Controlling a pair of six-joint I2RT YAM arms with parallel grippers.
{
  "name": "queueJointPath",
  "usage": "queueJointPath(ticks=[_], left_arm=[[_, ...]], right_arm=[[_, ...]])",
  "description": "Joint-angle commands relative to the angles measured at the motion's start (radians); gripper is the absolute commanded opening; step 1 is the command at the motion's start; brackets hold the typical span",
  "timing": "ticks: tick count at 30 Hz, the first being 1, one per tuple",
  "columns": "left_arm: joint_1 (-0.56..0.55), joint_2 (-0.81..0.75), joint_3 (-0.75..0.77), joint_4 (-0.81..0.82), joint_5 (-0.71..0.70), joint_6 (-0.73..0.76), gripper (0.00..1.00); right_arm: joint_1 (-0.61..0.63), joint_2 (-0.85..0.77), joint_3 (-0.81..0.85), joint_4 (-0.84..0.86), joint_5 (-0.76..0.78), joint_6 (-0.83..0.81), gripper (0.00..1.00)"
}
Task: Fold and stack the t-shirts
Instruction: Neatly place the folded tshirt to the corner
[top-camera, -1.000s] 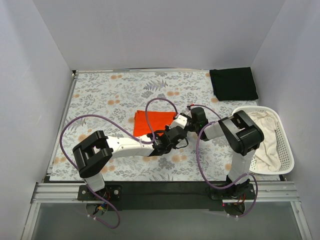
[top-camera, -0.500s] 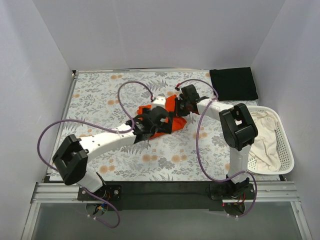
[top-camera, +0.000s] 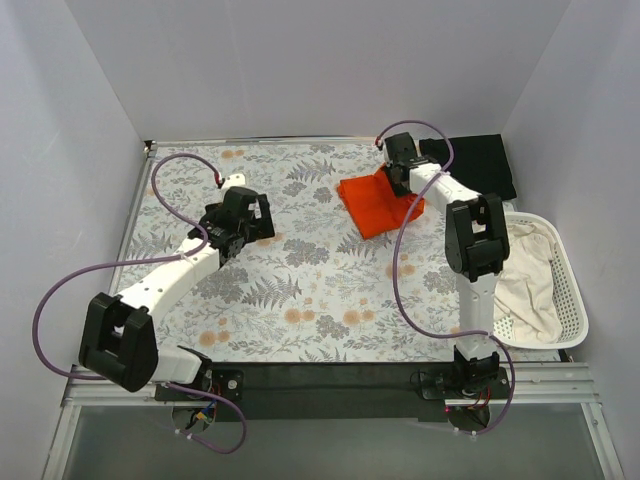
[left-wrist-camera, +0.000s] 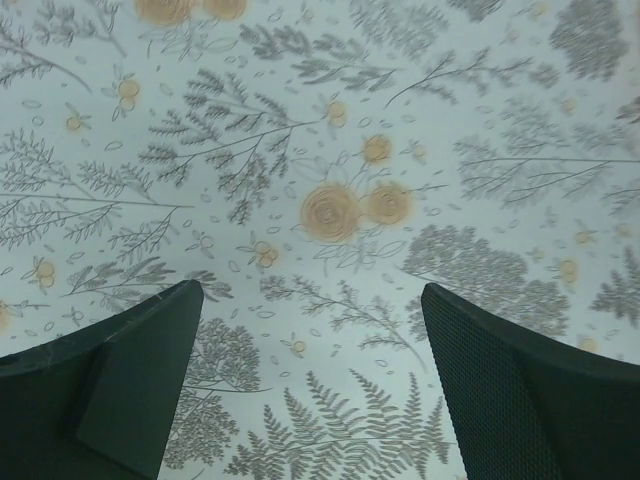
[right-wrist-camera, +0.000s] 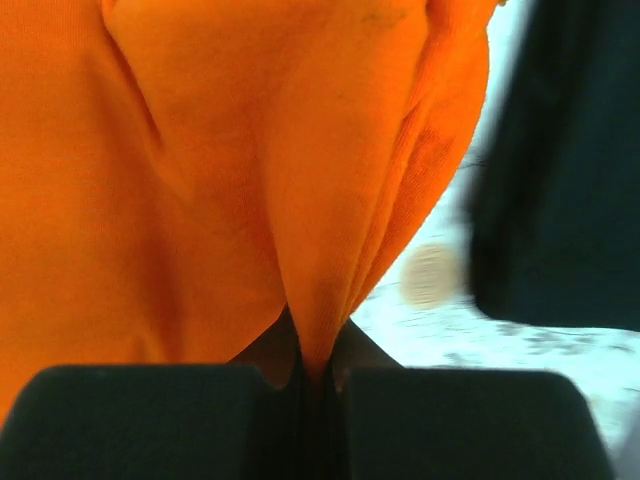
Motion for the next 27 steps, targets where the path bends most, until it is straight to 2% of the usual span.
queueJointPath(ticks=[1, 6, 15, 27], left_arm=[[0.025, 0.002, -0.035, -0.004, 0.000, 0.023, 0.84], [0.026, 0.034, -0.025, -0.019, -0.017, 0.028, 0.83], [0.028, 0.097, -0.021, -0.026, -0.037, 0.029, 0.83], [0.028, 0.136, -0.014, -0.030, -0.031, 0.028, 0.83]], right_arm=[[-0.041, 0.040, 0.106, -0.016, 0.161, -0.114, 0.01], [-0.072, 0.082, 0.215, 0.019, 0.227, -0.194, 0.01], [-0.101, 0.118, 0.353, 0.037, 0.241, -0.260, 0.01], [-0.121, 0.082, 0.358, 0.031, 0.228, -0.261, 0.01]])
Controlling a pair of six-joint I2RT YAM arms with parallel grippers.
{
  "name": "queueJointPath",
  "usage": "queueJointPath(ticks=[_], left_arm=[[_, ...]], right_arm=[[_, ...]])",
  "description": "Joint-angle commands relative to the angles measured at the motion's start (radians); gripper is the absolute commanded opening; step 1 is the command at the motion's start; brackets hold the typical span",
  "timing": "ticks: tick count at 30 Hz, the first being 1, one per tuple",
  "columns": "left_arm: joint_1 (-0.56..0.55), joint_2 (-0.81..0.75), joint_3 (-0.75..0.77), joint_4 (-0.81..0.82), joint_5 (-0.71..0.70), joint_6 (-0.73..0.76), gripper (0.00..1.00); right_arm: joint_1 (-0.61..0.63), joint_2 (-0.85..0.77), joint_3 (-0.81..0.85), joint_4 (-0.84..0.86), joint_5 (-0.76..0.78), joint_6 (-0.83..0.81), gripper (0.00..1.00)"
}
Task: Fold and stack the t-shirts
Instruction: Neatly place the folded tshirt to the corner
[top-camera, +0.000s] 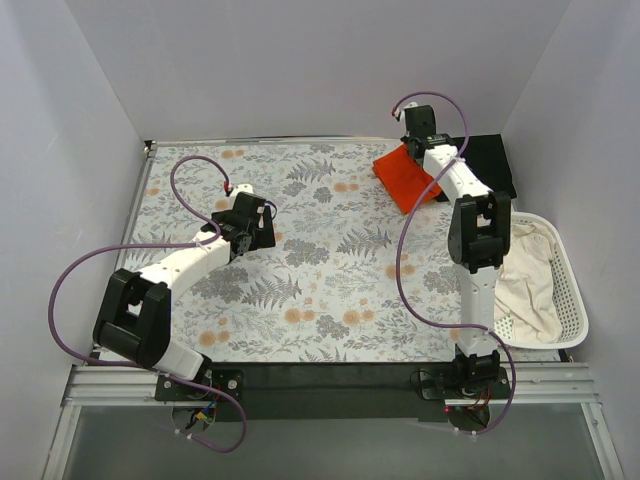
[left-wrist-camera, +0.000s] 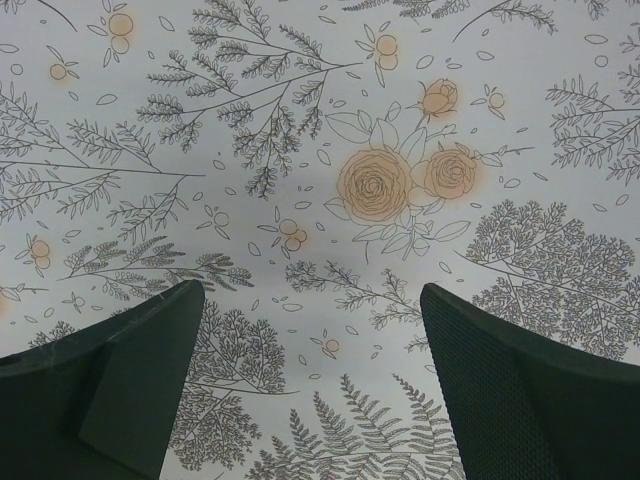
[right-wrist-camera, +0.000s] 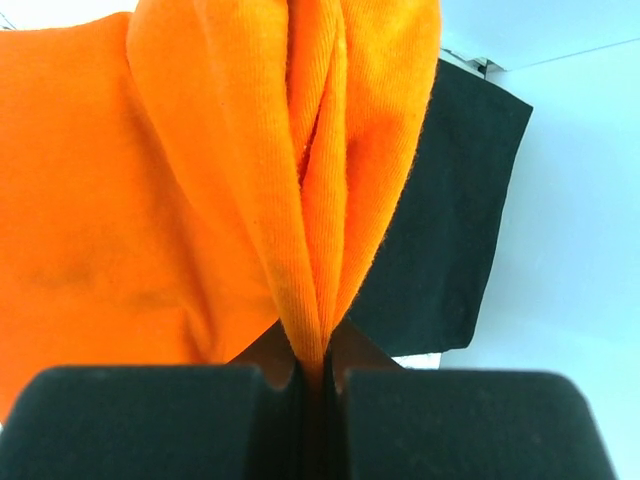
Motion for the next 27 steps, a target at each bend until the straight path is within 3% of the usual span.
queueJointPath(ticks=[1, 27], left_arm=[[0.003, -0.005, 0.024, -0.001, -0.015, 0.009, 0.82], [0.004, -0.008, 0.029, -0.002, 0.000, 0.011, 0.81]], right_arm=[[-0.018, -0.031, 0.038, 0.031, 0.024, -0.002, 0.01], [-0.046, -0.120, 0.088, -0.002, -0.053, 0.105, 0.01]])
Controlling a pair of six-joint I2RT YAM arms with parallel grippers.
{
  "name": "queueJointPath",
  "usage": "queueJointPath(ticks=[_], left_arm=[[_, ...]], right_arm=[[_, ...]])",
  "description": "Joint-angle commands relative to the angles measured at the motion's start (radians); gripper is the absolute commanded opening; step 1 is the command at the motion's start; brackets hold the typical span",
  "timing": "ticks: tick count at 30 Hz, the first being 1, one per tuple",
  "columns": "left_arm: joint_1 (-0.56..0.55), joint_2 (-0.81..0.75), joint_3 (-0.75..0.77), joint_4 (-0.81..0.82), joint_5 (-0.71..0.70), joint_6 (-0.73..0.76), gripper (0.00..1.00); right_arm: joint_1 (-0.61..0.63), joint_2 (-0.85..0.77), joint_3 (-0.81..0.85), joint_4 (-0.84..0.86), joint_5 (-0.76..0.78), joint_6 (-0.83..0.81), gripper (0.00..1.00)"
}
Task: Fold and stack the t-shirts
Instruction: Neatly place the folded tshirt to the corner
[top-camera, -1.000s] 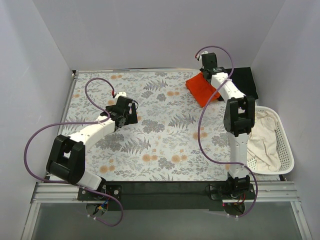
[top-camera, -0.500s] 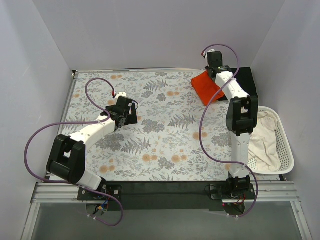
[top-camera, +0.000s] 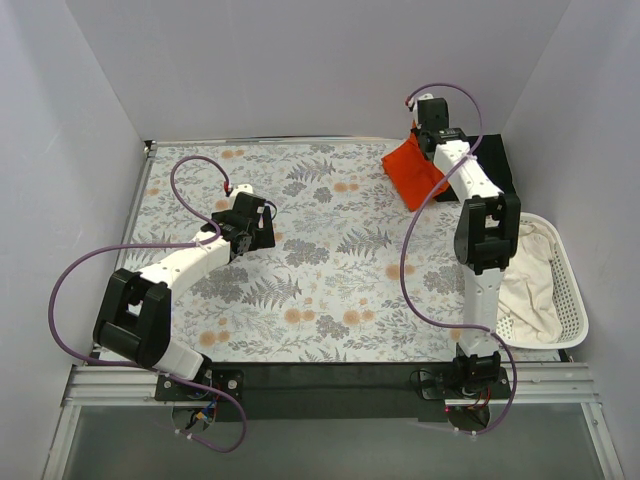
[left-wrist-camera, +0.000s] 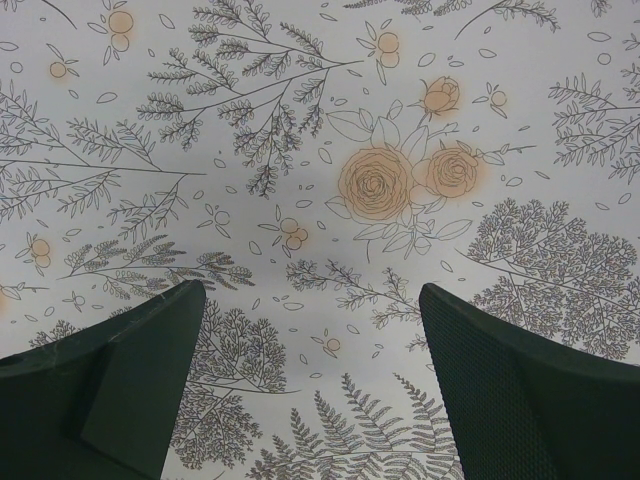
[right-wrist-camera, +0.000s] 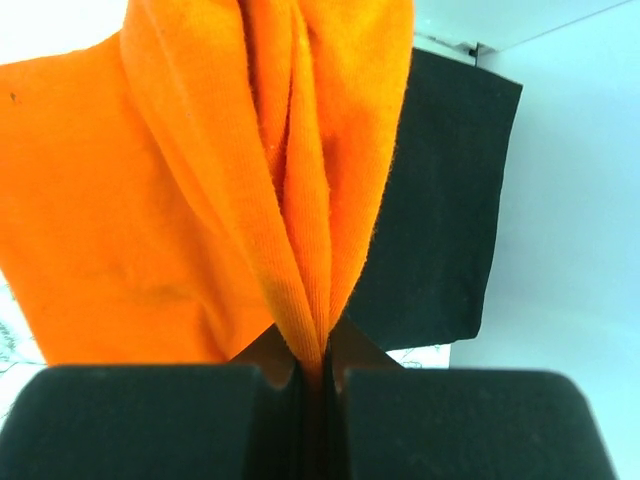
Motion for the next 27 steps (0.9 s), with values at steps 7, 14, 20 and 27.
queueJointPath(ticks=[7, 14, 20, 27], left_arm=[[0.003, -0.010, 0.029, 0.001, 0.001, 0.012, 0.82], [0.003, -0.008, 0.029, 0.000, 0.008, 0.013, 0.82], [0.003, -0.007, 0.027, 0.000, 0.011, 0.014, 0.82], [0.003, 0.001, 0.029, 0.000, 0.014, 0.014, 0.82]], right_arm=[[-0.002, -0.094, 0.097, 0.012, 0.008, 0.000, 0.01], [-0.015, -0.095, 0.103, 0.004, 0.023, -0.009, 0.01], [-0.038, -0.087, 0.126, 0.004, 0.028, -0.017, 0.01], [-0.055, -0.078, 0.165, 0.002, -0.001, -0.026, 0.01]])
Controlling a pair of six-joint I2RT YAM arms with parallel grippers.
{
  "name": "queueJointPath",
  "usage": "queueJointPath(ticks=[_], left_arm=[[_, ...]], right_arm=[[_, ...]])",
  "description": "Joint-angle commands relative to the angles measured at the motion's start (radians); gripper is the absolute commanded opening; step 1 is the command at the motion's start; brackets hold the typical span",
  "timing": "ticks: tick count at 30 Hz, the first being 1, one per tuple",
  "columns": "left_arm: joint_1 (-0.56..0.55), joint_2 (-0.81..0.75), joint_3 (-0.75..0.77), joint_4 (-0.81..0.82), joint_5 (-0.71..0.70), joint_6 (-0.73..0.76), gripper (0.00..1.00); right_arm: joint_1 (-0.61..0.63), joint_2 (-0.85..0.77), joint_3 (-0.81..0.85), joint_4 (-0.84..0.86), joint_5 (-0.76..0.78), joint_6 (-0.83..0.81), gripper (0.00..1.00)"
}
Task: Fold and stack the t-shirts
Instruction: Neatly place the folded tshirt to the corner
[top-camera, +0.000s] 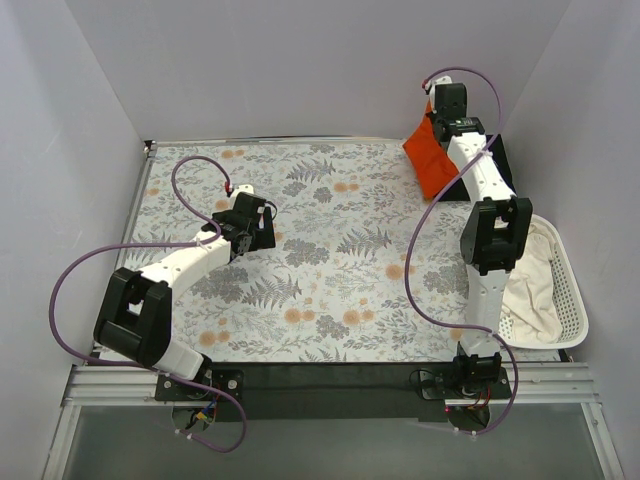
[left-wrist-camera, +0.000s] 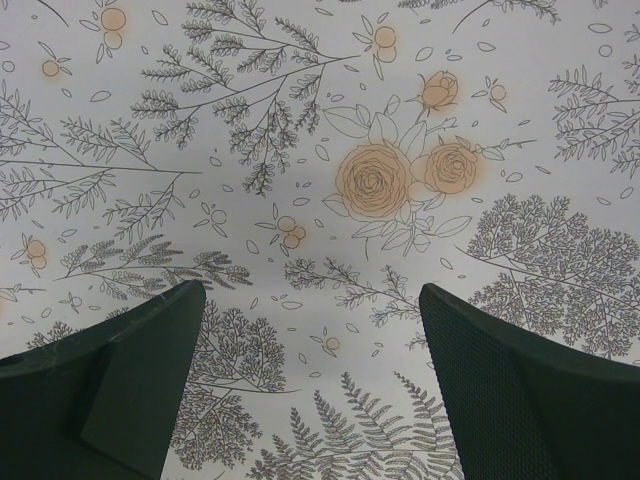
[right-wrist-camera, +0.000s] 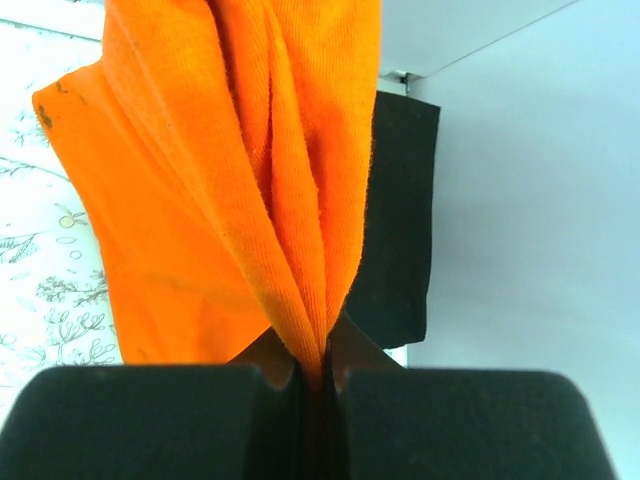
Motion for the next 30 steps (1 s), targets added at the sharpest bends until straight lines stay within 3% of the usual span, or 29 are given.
queueJointPath(ticks=[1, 12, 24, 30], left_arm=[[0.003, -0.004, 0.029, 0.000, 0.005, 0.009, 0.82], [0.003, 0.002, 0.029, 0.000, 0.007, 0.009, 0.82], [0.003, 0.000, 0.027, 0.002, 0.007, 0.012, 0.81], [0.003, -0.001, 0.027, 0.002, 0.008, 0.012, 0.81]], right_arm=[[-0.013, -0.045, 0.073, 0.037, 0.008, -0.014, 0.01], [-0.047, 0.031, 0.076, 0.053, 0.062, -0.058, 0.01], [-0.087, 0.128, -0.010, 0.253, 0.148, -0.143, 0.01], [-0.114, 0.180, -0.013, 0.276, 0.156, -0.135, 0.01]])
